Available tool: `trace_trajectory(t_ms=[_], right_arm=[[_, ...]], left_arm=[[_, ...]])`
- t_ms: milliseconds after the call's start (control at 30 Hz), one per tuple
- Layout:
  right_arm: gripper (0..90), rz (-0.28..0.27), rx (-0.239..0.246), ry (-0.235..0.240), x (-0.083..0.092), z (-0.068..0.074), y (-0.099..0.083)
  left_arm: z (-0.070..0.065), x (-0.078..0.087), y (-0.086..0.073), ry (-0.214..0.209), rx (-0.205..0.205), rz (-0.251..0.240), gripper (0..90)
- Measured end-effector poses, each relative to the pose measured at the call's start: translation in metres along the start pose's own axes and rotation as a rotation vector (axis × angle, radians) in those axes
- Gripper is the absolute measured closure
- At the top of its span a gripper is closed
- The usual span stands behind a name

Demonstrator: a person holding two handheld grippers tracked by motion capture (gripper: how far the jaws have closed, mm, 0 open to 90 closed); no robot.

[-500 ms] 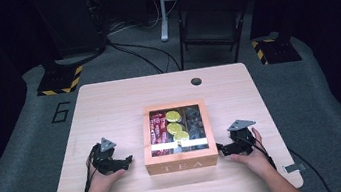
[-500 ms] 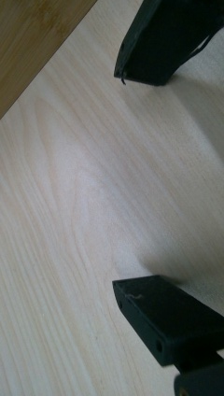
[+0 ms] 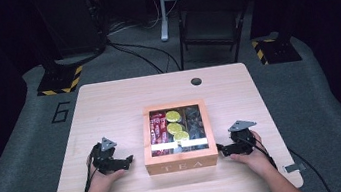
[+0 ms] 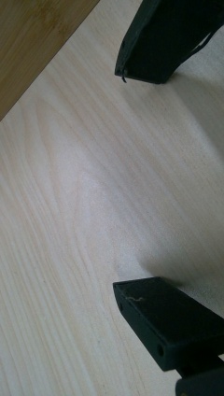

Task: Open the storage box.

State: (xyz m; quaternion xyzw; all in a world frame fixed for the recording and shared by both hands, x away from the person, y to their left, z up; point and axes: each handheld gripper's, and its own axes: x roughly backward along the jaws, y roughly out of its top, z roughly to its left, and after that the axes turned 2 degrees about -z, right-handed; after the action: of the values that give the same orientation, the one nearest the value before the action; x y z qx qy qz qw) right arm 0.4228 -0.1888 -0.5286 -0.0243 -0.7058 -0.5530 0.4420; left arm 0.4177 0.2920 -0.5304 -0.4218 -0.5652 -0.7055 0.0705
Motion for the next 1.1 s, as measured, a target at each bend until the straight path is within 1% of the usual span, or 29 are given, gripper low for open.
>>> trace_trajectory(t_ms=[100,133,167,233,267,300,333,367,400,433,500,533,567,600,633,667,700,733,767,800,833,867,900,933,967,1000,1033,1100], right_arm=[[14.0,0.002,0.010,0.004,0.001,0.000,0.000],[15.6,-0.005,-0.002,-0.003,0.001,0.001,-0.001],[15.6,-0.005,-0.002,-0.003,0.001,0.001,-0.001],[20.5,0.008,-0.003,0.005,0.003,0.003,0.000],[23.1,0.006,0.006,0.000,0.004,0.002,0.001],[24.4,0.008,0.001,0.001,0.004,0.003,0.001],[25.6,0.006,-0.006,0.000,0.004,0.003,0.001],[29.0,0.007,-0.013,-0.003,0.005,0.002,0.001],[31.1,0.023,-0.016,0.000,0.007,0.001,0.002],[32.6,0.015,-0.021,-0.009,0.007,0.001,0.002],[35.8,0.022,-0.044,-0.005,0.008,-0.001,0.003],[36.5,0.014,-0.064,0.006,0.008,-0.002,0.003],[37.6,0.023,-0.075,0.020,0.009,-0.003,0.004],[39.3,0.019,-0.072,0.026,0.009,-0.003,0.004],[39.4,0.020,-0.071,0.039,0.010,-0.003,0.005],[40.6,0.020,-0.075,0.055,0.012,-0.002,0.006],[41.9,0.009,-0.075,0.058,0.014,0.000,0.007],[42.5,0.001,-0.074,0.065,0.016,0.002,0.009],[42.9,-0.009,-0.066,0.066,0.018,0.004,0.010],[43.2,-0.028,-0.048,0.074,0.021,0.006,0.012],[43.7,-0.028,-0.049,0.081,0.023,0.009,0.013],[43.9,-0.030,-0.025,0.080,0.025,0.011,0.014],[44.3,-0.029,-0.022,0.076,0.027,0.013,0.015],[44.5,-0.031,-0.003,0.080,0.029,0.016,0.018],[44.6,-0.037,0.011,0.080,0.030,0.017,0.019],[44.6,-0.045,0.022,0.077,0.031,0.018,0.020],[44.7,-0.046,0.034,0.078,0.033,0.019,0.021],[44.4,-0.055,0.055,0.077,0.036,0.022,0.024]], left_arm=[[-0.001,0.000,0.000,0.009,0.010,0.002,0.7],[-0.001,0.000,0.000,0.009,0.011,0.002,0.8],[-0.001,-0.001,0.000,0.014,0.009,-0.002,0.8],[-0.001,0.000,0.000,0.016,0.015,-0.002,1.2],[-0.001,0.000,0.001,0.016,0.017,-0.002,1.4],[-0.001,0.000,0.001,0.018,0.015,0.000,1.6],[-0.002,-0.001,0.000,0.028,0.027,-0.017,2.3],[-0.002,-0.001,0.000,0.030,0.029,-0.022,3.3],[-0.001,0.000,0.001,0.023,0.032,-0.010,4.2],[-0.001,0.001,0.001,0.028,0.035,-0.013,5.3],[0.000,0.004,0.001,0.033,0.038,-0.014,11.6],[0.001,0.006,0.001,0.022,0.050,-0.013,16.0],[0.001,0.007,0.001,0.011,0.076,-0.017,16.9],[0.002,0.009,0.002,-0.004,0.092,-0.010,16.9],[0.001,0.010,0.002,-0.008,0.105,-0.024,17.5],[0.001,0.011,0.002,-0.011,0.107,-0.033,19.5],[0.000,0.014,0.003,-0.020,0.118,-0.040,20.4],[0.000,0.016,0.005,-0.035,0.121,-0.043,20.9],[-0.002,0.019,0.006,-0.041,0.128,-0.057,21.8],[-0.004,0.022,0.008,-0.050,0.129,-0.067,23.0],[-0.006,0.025,0.009,-0.063,0.129,-0.072,23.8],[-0.007,0.026,0.010,-0.070,0.127,-0.083,24.7],[-0.011,0.031,0.013,-0.072,0.104,-0.085,25.6],[-0.014,0.033,0.015,-0.081,0.087,-0.087,26.5],[-0.016,0.035,0.016,-0.081,0.074,-0.089,27.2],[-0.018,0.037,0.017,-0.080,0.069,-0.095,27.8],[-0.020,0.039,0.019,-0.085,0.056,-0.100,27.9],[-0.023,0.043,0.023,-0.108,0.053,-0.110,28.3]])
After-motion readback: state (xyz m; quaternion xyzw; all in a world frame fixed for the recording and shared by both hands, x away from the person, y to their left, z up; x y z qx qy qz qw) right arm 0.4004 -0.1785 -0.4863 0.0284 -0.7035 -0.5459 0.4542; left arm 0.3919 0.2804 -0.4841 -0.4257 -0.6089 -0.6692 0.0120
